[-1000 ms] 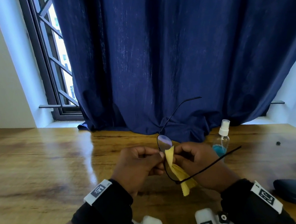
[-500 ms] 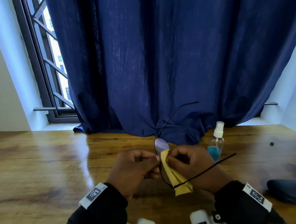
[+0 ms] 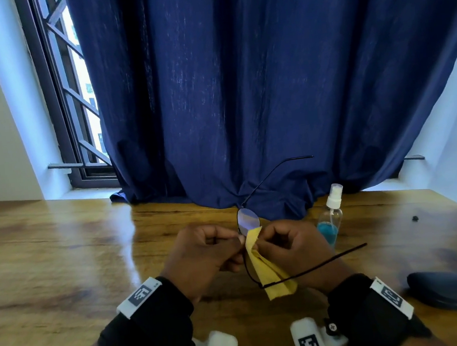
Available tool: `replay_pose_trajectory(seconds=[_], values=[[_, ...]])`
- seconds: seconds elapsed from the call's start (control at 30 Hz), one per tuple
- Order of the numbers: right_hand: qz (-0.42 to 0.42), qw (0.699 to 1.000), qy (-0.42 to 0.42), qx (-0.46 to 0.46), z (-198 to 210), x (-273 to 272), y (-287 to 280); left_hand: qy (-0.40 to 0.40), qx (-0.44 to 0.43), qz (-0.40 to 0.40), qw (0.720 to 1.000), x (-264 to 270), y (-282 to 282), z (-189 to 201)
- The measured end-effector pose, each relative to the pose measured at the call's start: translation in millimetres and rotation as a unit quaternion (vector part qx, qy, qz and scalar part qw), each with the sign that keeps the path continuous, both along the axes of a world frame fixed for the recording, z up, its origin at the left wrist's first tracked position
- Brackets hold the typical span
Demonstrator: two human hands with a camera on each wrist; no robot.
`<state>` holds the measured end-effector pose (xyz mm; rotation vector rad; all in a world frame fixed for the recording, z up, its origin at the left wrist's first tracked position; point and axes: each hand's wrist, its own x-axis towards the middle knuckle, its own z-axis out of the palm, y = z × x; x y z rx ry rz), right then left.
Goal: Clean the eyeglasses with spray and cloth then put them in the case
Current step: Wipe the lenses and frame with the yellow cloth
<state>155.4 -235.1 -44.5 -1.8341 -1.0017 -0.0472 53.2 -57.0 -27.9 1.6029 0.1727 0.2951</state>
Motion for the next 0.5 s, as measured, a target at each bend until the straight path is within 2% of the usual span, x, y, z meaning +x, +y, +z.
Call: replay_pose_trajectory(seconds=[0.2,0.4,0.5], values=[[0.042,0.999,0.013,-0.023,-0.6,1.5,0.6,0.010,-0.015,0.012,1.000,0.1,6.5,3.1],[-0.004,1.000,-0.028,-0.002,3.2,-5.4,0.6,0.026,0.003,-0.005,1.000,0.2,7.0,3.0],[0.005,1.000,-0.018,-0.017,4.8,-7.0,0.7,0.028,0.003,0.005,1.000,-0.5,8.7,5.2]])
